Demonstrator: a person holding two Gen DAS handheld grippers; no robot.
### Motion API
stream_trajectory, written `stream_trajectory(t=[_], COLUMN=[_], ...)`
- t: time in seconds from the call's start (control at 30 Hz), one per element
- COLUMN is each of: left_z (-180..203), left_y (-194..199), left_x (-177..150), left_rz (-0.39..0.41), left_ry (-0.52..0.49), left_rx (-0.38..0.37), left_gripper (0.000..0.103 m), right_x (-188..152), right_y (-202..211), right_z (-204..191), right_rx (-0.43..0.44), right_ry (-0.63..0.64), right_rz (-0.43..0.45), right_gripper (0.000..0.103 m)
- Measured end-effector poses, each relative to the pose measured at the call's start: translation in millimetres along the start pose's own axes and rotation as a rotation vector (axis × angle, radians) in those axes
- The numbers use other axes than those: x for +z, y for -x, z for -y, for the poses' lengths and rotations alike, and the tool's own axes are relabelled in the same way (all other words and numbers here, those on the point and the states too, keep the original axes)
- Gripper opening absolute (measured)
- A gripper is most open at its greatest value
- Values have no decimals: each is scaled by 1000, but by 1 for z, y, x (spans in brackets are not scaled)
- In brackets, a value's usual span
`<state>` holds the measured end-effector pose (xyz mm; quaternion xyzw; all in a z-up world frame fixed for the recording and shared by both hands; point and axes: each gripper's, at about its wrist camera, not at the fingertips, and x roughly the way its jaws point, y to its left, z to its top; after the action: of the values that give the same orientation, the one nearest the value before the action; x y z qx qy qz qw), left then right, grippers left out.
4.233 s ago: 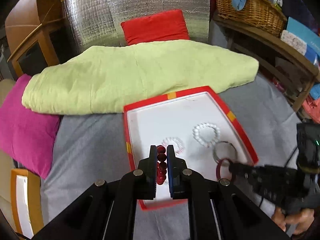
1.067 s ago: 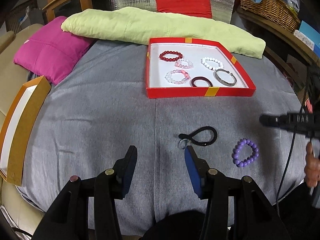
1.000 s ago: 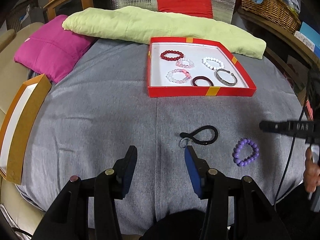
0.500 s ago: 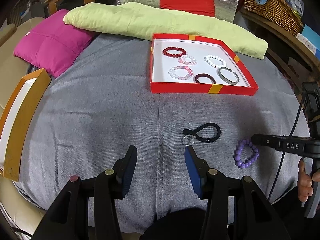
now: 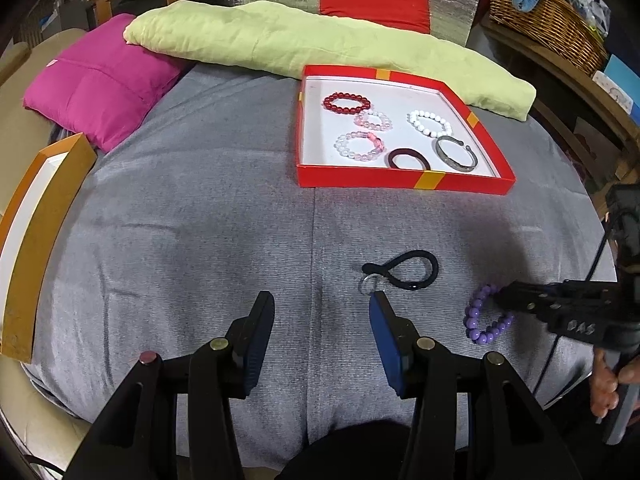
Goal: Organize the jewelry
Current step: 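Grasp the purple beaded bracelet with the right tool while the left tool reaches the black hair tie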
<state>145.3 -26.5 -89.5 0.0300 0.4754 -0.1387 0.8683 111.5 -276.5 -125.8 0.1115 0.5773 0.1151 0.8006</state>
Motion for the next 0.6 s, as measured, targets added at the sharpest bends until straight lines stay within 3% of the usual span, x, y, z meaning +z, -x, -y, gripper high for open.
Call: stream_trajectory(t=[0.1, 0.2, 0.5, 0.6], left_z=[3, 6, 16, 19], left_y=[-2, -5, -24, -32], left_x=[1, 2, 14, 17], left_rz=[-8, -17, -58, -70], left_ry=[-2, -3, -8, -8], left_rx=[-20, -43, -132, -150], left_gripper=[50, 50, 50, 40], right_x=[-1, 0, 10, 12], right_y=[-1, 3, 21, 23], right_z=[-7, -6, 38, 41], right_rx=[-50, -99, -78, -55], right_ry=[51, 47, -192, -225], right_rz=[31, 69, 157, 167], right_gripper=[13, 11, 9, 9])
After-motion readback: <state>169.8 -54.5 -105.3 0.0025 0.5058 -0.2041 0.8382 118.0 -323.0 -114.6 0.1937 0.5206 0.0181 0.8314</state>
